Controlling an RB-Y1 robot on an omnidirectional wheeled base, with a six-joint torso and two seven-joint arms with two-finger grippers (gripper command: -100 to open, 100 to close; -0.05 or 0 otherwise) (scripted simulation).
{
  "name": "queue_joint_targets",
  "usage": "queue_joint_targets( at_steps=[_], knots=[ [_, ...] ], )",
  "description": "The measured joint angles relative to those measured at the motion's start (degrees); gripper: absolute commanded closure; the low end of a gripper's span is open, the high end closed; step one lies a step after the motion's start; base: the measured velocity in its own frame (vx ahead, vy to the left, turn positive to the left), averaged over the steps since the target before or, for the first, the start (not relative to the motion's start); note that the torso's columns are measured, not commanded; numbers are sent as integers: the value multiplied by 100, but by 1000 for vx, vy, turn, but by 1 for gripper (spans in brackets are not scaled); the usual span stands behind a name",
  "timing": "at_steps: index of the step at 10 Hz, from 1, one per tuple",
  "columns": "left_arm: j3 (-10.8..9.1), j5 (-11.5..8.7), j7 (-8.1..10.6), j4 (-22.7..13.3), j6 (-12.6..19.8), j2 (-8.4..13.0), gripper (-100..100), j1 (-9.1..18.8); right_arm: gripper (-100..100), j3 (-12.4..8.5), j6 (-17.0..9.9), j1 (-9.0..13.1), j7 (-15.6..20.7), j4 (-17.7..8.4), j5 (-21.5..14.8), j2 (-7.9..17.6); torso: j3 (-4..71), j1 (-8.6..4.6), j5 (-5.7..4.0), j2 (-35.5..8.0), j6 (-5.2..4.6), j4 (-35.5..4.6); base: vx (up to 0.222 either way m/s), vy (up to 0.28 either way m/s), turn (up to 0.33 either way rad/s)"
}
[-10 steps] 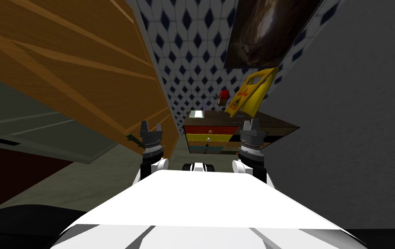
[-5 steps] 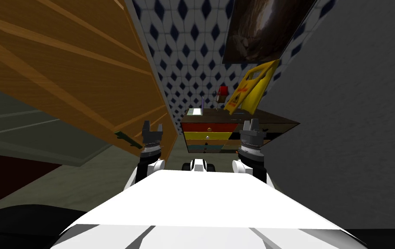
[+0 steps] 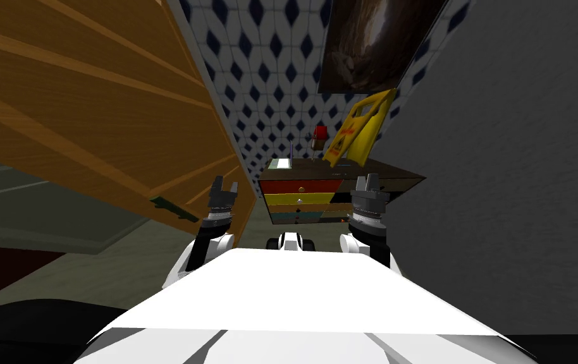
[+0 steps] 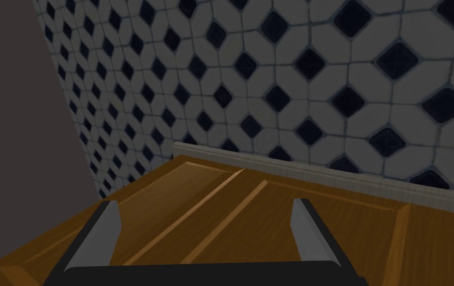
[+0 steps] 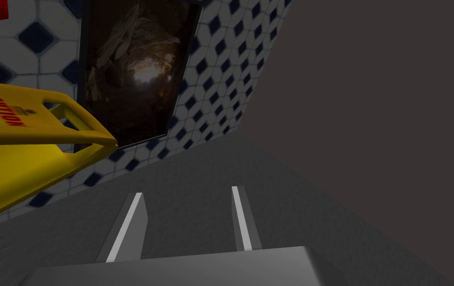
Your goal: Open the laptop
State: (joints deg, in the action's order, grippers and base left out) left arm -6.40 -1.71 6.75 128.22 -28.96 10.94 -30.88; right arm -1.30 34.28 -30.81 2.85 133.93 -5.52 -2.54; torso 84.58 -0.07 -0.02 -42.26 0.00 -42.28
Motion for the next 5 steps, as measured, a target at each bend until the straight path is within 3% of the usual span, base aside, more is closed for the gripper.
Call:
queue_joint_targets(
  at_steps=[5],
  knots=[
    [-499, -174, 276, 37, 953, 739, -100, -37, 0, 0, 0, 0, 0, 0, 0, 0, -3, 6, 2, -5, 1, -1, 53, -104, -143]
  ],
)
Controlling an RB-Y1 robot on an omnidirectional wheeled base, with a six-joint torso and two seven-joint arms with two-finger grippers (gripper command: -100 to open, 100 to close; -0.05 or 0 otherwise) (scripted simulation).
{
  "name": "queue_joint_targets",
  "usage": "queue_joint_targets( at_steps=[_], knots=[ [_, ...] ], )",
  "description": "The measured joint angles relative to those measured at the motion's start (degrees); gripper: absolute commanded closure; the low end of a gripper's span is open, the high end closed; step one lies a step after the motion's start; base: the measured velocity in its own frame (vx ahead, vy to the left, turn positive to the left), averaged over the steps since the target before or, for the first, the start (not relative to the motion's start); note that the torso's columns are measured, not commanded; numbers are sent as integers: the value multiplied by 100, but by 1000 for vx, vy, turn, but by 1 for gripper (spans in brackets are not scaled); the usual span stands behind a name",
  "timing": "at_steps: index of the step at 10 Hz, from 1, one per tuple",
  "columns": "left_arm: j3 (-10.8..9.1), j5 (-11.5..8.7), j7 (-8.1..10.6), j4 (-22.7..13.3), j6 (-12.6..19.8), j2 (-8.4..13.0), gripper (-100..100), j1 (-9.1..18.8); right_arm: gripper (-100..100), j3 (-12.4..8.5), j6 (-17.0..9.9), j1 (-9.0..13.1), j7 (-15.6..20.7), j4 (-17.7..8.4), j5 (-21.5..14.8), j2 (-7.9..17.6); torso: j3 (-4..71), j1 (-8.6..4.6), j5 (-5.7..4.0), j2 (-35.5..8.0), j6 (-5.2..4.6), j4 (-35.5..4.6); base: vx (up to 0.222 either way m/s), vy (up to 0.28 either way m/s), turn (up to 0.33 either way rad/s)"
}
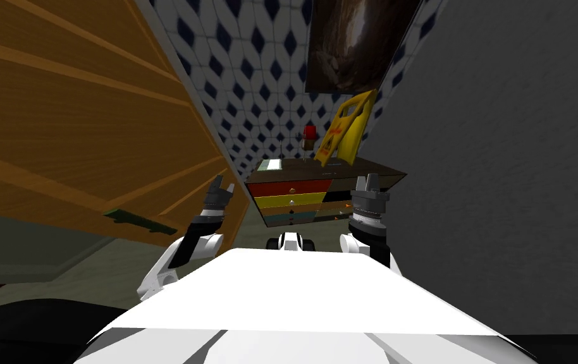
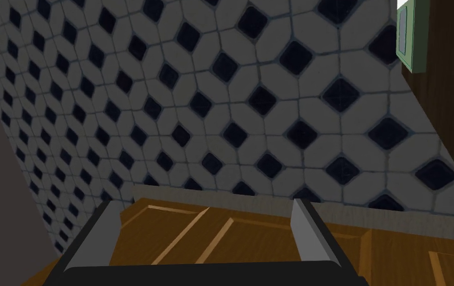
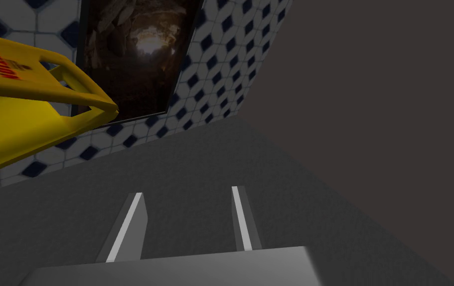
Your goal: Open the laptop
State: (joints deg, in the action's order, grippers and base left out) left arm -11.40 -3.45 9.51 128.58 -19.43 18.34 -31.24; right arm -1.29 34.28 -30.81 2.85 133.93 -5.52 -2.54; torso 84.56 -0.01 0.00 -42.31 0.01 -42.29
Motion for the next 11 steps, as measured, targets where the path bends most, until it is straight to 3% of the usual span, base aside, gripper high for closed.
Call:
queue_joint_targets(
  at_steps=[2, 11],
  knots=[
    [-222, -75, 119, -71, 336, 288, -100, 15, 0, 0, 0, 0, 0, 0, 0, 0, 2, -5, -2, 2, -1, 1, 45, -103, -104],
    [-863, -300, 474, -65, 1528, 1057, -100, -85, 0, 0, 0, 0, 0, 0, 0, 0, 1, -1, 0, 1, -1, 0, 40, -66, -105]
  ],
)
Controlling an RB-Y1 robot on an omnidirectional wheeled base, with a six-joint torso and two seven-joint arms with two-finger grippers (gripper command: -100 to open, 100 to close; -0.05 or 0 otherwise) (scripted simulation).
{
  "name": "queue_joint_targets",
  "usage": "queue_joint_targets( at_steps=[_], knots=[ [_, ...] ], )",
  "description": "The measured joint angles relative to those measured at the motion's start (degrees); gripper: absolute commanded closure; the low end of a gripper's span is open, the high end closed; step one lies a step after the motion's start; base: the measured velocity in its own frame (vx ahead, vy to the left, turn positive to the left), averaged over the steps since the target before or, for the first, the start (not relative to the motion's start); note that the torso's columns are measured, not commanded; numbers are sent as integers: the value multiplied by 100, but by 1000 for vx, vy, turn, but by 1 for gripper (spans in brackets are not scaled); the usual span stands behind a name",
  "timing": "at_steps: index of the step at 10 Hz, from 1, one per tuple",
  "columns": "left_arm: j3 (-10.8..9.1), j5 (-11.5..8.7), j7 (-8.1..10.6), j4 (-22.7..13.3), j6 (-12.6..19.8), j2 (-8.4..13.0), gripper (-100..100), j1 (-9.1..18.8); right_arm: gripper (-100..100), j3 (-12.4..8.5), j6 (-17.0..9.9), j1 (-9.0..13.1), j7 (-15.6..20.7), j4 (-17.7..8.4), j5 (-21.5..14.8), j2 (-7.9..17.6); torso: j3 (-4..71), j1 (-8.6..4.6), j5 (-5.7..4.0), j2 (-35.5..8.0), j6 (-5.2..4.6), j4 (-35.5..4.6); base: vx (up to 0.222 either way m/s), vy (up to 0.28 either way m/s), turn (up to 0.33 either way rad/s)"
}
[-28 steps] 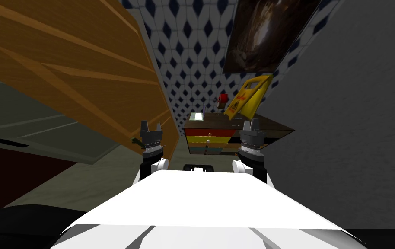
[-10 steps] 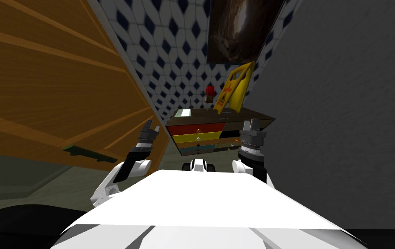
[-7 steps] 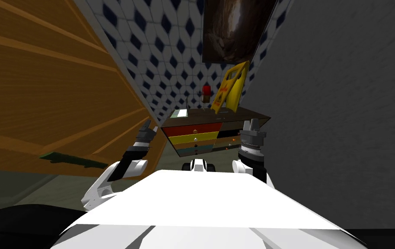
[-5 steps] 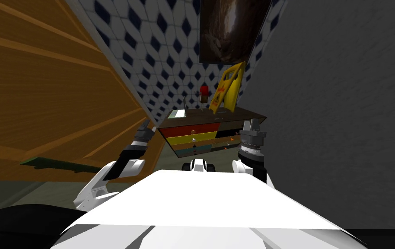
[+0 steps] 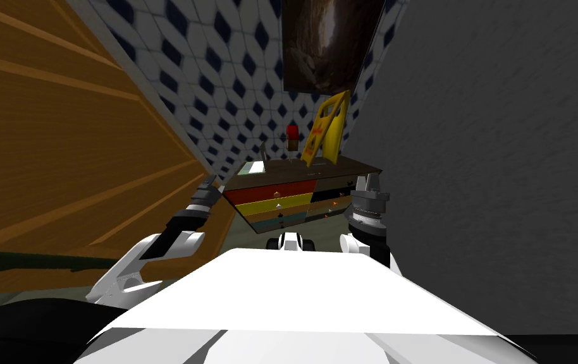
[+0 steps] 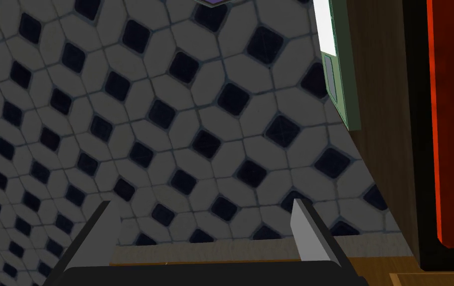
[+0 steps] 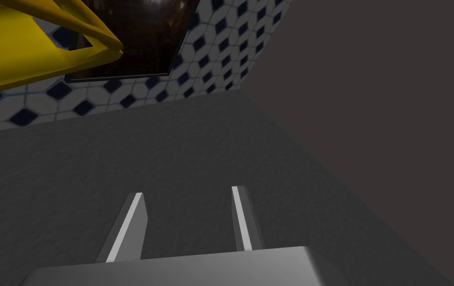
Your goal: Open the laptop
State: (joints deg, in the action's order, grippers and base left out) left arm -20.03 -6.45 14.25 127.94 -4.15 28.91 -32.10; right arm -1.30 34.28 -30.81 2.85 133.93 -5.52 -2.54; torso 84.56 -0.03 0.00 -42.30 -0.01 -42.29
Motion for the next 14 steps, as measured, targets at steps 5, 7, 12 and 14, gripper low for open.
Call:
queue_joint_targets(
  at_steps=[5, 7, 12, 14],
  knots=[
    [-377, -125, 200, -27, 713, 487, -100, -37, 0, 0, 0, 0, 0, 0, 0, 0, 1, 7, 1, 2, 0, 0, 38, -59, -74],
    [-467, -143, 249, -82, 964, 642, -100, -1, 0, 0, 0, 0, 0, 0, 0, 0, 2, -3, -1, 4, -1, 1, 39, -64, -91],
    [-803, -277, 440, -162, 1594, 1145, -100, 2, 0, 0, 0, 0, 0, 0, 0, 0, 0, 4, 0, 0, 2, 0, 43, -55, -97],
    [-1003, -347, 537, -235, 1905, 1434, -100, -25, 0, 0, 0, 0, 0, 0, 0, 0, 5, -4, -2, 8, 1, 2, 63, -69, -97]
  ],
)
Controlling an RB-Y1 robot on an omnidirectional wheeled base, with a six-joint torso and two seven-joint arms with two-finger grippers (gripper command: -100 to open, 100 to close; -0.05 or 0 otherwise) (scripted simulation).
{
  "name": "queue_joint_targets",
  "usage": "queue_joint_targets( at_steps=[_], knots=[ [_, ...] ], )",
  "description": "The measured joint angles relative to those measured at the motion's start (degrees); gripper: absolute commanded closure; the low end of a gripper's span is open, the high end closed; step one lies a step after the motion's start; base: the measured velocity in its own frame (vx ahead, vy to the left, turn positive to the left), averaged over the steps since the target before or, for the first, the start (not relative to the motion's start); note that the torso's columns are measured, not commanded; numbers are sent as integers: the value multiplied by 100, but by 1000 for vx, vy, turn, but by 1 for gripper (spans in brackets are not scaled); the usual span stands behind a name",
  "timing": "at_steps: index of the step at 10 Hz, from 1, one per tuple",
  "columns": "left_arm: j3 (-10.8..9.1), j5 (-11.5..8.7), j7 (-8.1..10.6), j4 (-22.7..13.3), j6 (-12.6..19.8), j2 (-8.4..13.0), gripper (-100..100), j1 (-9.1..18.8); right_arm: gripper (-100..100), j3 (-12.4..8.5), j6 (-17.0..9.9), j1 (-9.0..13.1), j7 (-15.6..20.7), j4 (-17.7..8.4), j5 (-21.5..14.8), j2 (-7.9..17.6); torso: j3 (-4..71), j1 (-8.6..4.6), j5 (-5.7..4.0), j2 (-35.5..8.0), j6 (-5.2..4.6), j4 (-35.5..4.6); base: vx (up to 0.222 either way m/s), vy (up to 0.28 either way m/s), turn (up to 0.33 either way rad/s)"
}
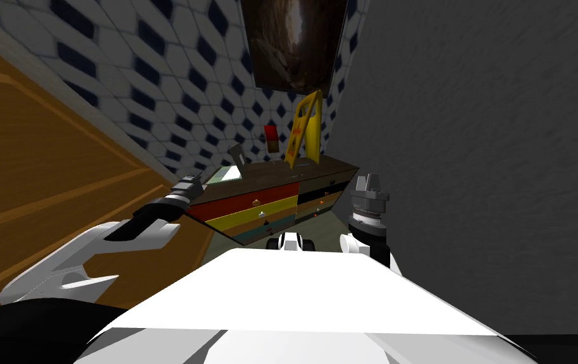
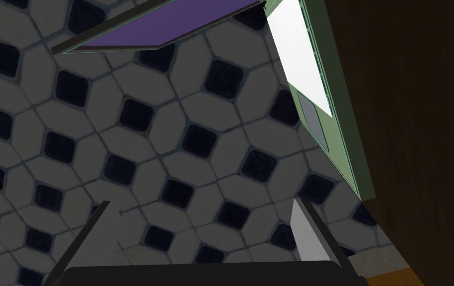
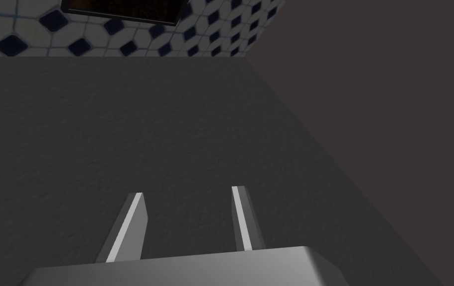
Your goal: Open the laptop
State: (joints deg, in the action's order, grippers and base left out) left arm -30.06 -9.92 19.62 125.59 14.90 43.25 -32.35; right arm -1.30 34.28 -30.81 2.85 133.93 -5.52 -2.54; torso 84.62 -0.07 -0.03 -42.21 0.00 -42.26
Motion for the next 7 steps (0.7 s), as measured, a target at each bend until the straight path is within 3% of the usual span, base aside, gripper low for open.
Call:
queue_joint_targets(
  at_steps=[7],
  knots=[
    [-476, -174, 254, -194, 916, 826, -100, -9, 0, 0, 0, 0, 0, 0, 0, 0, 0, -5, -1, -1, -1, 0, 49, -55, -90]
  ],
)
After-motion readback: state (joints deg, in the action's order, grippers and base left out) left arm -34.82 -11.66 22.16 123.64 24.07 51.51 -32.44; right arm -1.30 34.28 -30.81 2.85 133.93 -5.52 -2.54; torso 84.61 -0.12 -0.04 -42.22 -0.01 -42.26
